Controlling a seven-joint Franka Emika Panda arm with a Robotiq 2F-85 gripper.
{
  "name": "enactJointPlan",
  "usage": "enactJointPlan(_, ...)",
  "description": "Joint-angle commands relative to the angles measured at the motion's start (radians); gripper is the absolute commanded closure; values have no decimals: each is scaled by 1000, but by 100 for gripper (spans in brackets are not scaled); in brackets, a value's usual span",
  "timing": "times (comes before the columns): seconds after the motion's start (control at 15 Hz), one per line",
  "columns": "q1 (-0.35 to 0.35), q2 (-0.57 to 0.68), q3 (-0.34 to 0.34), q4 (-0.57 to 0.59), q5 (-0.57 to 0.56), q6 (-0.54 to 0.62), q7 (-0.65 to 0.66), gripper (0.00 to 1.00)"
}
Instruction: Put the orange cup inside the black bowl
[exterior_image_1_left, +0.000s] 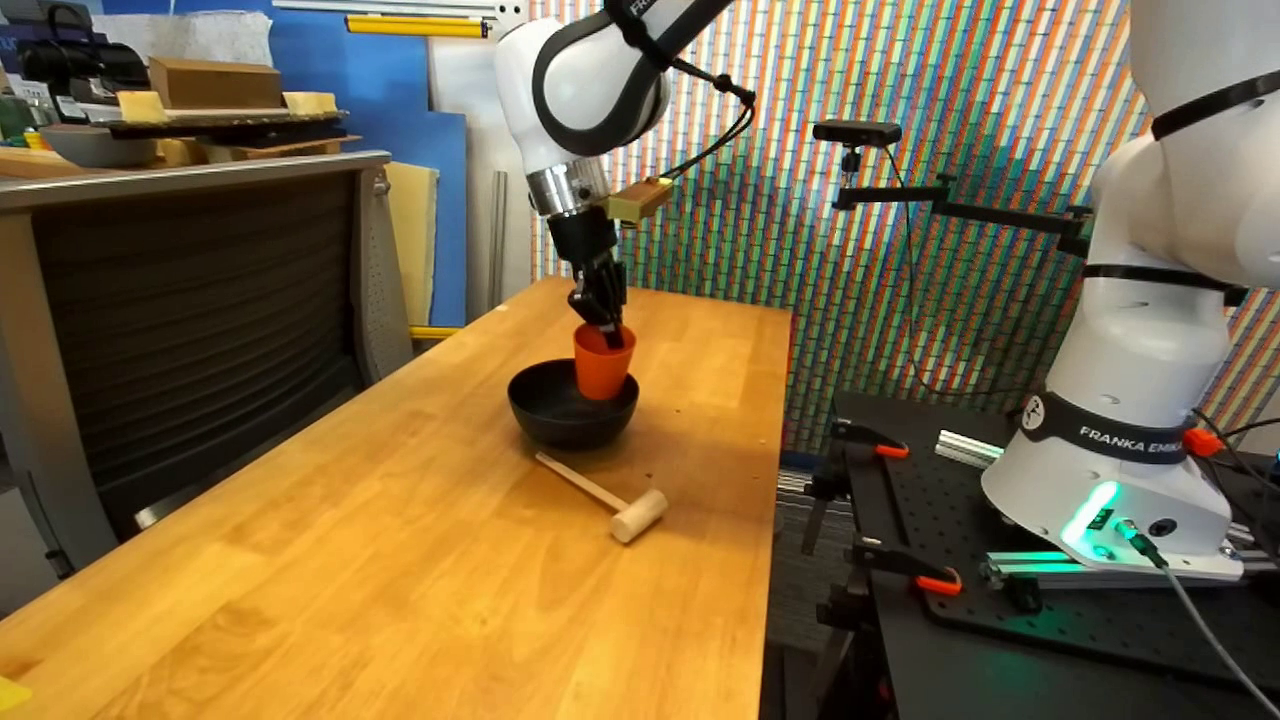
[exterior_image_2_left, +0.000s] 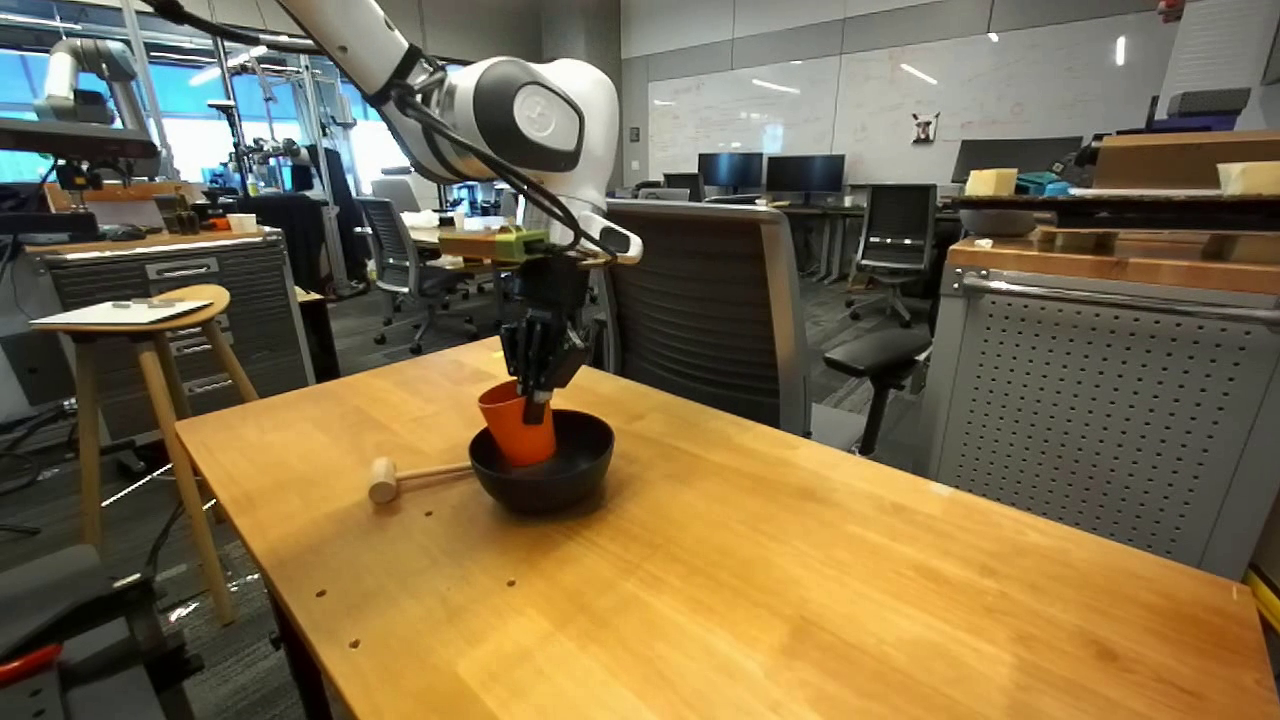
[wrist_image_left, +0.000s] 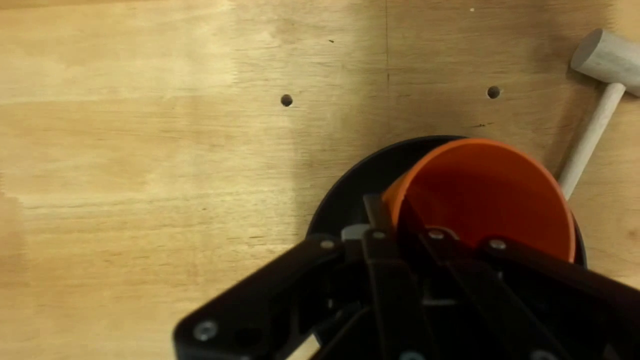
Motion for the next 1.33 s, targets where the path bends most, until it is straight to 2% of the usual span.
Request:
enactJointPlan(0.0, -3, 82, 15, 59, 27, 17, -19, 98)
enactJointPlan(0.13, -10, 119, 16, 84, 35, 12, -28, 98)
enactJointPlan(0.2, -15, 131, 17, 94, 41, 6, -35, 95)
enactJointPlan(0.27, -17, 133, 20, 102, 50, -4, -39, 68)
enactJointPlan(0.33, -17, 129, 22, 105, 52, -8, -47, 66)
enactJointPlan(0.4, -19, 106, 32, 101, 65, -19, -64, 60)
enactJointPlan(0.6, -1, 0, 37, 65, 36, -33, -102, 37)
enactJointPlan(0.93, 29, -250, 38, -44, -43, -46, -133, 0)
enactJointPlan(1.07, 38, -347, 43, -86, -71, -54, -133, 0)
enactJointPlan(1.13, 29, -225, 40, 2, -41, -48, -118, 1)
enactJointPlan(1.27, 34, -305, 44, -40, -51, -58, -118, 0)
